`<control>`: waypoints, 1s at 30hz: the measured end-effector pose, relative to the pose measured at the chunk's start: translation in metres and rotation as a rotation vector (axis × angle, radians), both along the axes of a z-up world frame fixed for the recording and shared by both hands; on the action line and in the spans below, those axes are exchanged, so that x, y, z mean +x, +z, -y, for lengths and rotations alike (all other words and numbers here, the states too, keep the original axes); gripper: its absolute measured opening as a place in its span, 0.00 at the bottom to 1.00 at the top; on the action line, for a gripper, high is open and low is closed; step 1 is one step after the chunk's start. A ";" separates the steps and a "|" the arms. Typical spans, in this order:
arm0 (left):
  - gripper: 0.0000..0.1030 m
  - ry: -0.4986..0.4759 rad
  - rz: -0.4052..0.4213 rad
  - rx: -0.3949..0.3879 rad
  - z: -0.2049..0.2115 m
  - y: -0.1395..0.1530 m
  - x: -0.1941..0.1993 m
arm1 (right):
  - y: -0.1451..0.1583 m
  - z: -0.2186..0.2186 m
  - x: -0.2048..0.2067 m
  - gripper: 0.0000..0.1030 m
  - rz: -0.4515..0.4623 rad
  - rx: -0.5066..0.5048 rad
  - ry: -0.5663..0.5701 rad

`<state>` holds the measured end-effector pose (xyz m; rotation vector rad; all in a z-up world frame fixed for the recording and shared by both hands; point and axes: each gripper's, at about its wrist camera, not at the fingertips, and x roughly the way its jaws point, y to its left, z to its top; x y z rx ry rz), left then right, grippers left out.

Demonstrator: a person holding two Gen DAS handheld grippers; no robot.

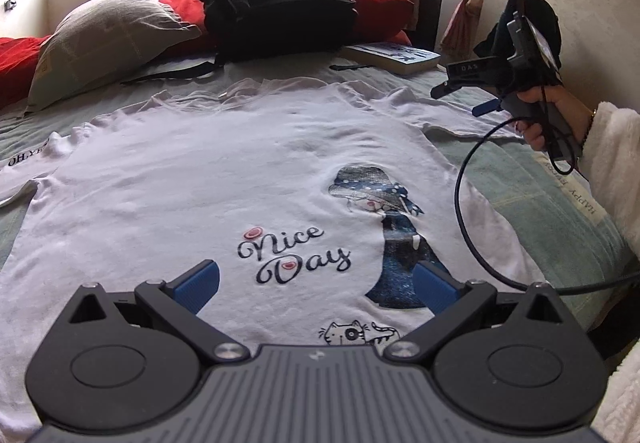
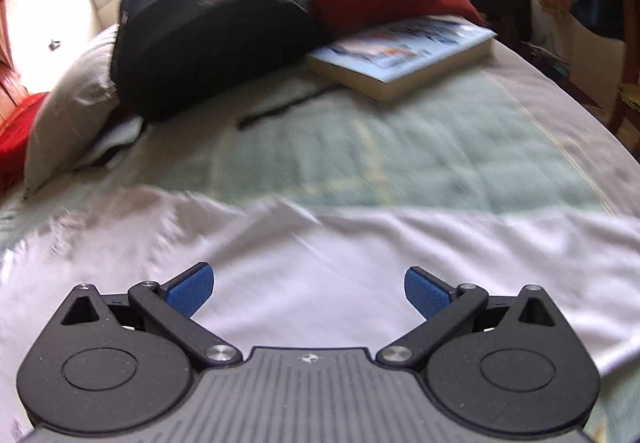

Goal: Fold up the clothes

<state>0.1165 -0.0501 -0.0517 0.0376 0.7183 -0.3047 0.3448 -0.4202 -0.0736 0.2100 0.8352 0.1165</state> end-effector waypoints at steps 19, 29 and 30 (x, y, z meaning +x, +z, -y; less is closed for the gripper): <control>0.99 0.174 -0.070 0.037 -0.037 -0.012 -0.011 | -0.010 -0.079 -0.013 1.00 0.040 -0.185 0.200; 0.99 0.179 -0.094 0.048 -0.038 -0.013 -0.019 | 0.008 -0.026 -0.066 1.00 0.105 -0.104 0.157; 0.99 0.168 -0.082 0.041 -0.035 -0.010 -0.020 | 0.014 -0.012 -0.066 1.00 0.120 -0.097 0.127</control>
